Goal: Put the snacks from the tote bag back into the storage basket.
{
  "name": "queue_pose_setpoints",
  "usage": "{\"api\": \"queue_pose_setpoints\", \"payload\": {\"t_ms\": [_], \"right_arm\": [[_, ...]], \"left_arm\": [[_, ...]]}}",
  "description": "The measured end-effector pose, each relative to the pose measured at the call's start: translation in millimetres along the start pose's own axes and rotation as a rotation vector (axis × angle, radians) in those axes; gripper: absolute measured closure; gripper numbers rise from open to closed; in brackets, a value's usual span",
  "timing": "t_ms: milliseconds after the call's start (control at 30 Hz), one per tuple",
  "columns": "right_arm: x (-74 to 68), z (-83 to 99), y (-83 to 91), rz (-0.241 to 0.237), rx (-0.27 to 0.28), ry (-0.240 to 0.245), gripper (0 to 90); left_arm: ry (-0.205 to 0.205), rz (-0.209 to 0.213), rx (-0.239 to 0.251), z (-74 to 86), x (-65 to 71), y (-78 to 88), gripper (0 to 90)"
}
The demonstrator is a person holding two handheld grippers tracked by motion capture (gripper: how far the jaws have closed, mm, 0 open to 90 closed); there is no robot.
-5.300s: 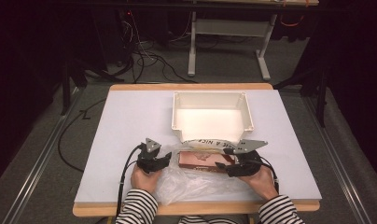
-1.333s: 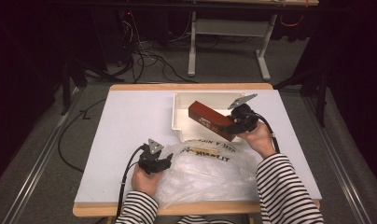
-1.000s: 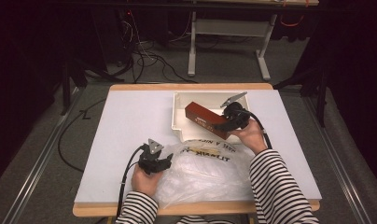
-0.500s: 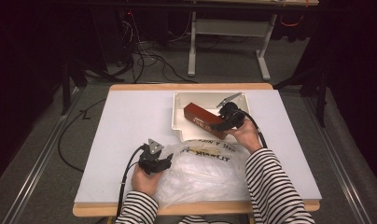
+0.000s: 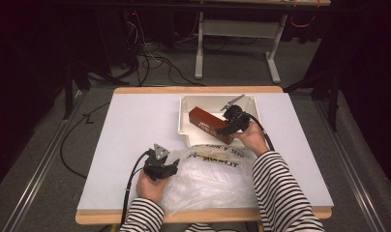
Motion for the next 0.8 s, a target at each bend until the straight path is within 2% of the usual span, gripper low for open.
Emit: {"api": "queue_pose_setpoints", "payload": {"t_ms": [133,267,367,533,600,633,733,800], "right_arm": [[1.4,0.8,-3.4,0.010,-0.017,0.005,42.5],[2.0,1.7,-5.4,0.023,-0.036,-0.010,41.7],[1.9,2.5,-7.6,0.032,-0.047,-0.009,38.8],[3.2,0.7,0.1,0.071,-0.013,-0.016,30.8],[1.5,0.9,5.9,0.083,0.002,-0.040,30.4],[0.0,0.9,11.5,0.086,0.032,-0.040,31.9],[-5.2,1.5,19.9,0.076,0.070,-0.054,36.9],[-11.4,1.7,24.9,0.064,0.091,-0.063,43.3]], "left_arm": [[0.001,0.000,0.000,0.0,0.0,0.0,40.7],[0.000,0.000,0.000,0.0,0.0,0.0,40.7],[0.001,0.001,0.001,0.0,0.0,0.0,40.6],[0.002,0.002,0.001,0.0,-0.2,0.0,40.6],[0.002,0.002,0.001,0.0,-0.2,-0.1,40.6],[0.003,0.002,0.001,0.0,-0.2,-0.1,40.6],[0.002,0.002,0.000,0.0,-0.1,0.0,40.6],[0.002,0.003,0.001,0.0,-0.2,-0.1,40.6]]}}
Point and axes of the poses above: each handheld gripper's, and its own axes: y roughly backward along the jaws, z roughly out of its underside, x roughly to its right, the point moved 4 cm from there along -y, roughly forward along the jaws, and after that the axes turned 5 degrees about -x, right-handed, at the moved point
